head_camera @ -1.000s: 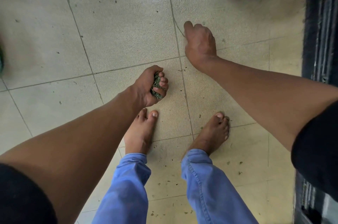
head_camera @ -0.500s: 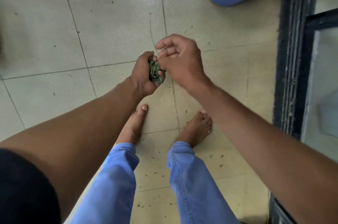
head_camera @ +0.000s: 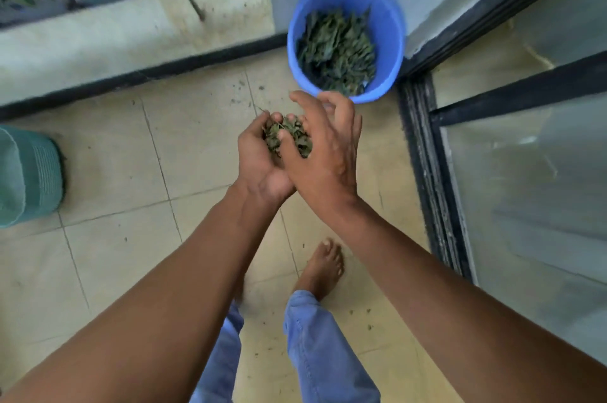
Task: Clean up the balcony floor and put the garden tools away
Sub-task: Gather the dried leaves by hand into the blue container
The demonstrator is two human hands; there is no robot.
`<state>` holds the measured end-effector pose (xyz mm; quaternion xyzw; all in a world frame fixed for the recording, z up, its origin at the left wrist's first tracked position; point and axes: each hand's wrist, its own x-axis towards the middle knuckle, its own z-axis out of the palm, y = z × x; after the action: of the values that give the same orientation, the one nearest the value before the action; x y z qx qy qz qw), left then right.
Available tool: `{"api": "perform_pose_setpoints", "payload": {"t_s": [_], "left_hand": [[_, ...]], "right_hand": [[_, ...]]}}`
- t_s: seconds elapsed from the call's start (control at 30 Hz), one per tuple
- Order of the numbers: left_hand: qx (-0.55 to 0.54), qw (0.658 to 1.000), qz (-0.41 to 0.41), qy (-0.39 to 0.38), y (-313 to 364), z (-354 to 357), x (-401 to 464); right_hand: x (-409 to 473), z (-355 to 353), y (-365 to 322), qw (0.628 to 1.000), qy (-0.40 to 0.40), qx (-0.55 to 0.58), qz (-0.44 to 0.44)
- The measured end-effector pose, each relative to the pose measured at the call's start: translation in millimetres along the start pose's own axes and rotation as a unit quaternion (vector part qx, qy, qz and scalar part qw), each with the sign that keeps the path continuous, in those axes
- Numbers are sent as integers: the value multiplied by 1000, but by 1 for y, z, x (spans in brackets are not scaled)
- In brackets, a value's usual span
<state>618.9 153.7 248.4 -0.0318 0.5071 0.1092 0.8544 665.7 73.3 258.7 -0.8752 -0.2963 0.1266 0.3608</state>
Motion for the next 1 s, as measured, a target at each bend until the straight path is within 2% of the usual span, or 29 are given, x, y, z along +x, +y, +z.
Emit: {"api": "perform_pose_setpoints", "payload": {"t_s": [0.1, 0.2, 0.3, 0.37, 0.43, 0.57, 0.7, 0.77, 0.9, 1.0], "left_hand": [[13, 999, 30, -40, -1, 44, -19], [47, 992, 109, -44, -9, 86, -26], [62, 984, 161, -34, -22, 108, -15], [72, 983, 168, -20, -23, 118, -2], [89, 983, 160, -14, -20, 128, 13], [126, 986, 109, -7, -17, 148, 35], [140, 988, 62, -24, -6, 171, 49], [153, 986, 62, -21, 2, 185, 53], [211, 974, 72, -39, 12, 208, 50], [293, 954, 50, -36, 15, 220, 44]], "right_hand": [[24, -25, -8, 987, -7, 158, 37], [45, -31, -12, 953, 35, 275, 123], [69, -28, -8, 869, 86, 410, 264], [84, -31, -3, 816, 118, 466, 320], [100, -35, 7, 766, 135, 508, 372], [134, -33, 30, 670, 104, 559, 477], [165, -42, 34, 585, 131, 606, 523], [178, -47, 34, 562, 141, 621, 528], [197, -57, 36, 573, 123, 606, 537], [201, -68, 33, 585, 119, 593, 541]]}}
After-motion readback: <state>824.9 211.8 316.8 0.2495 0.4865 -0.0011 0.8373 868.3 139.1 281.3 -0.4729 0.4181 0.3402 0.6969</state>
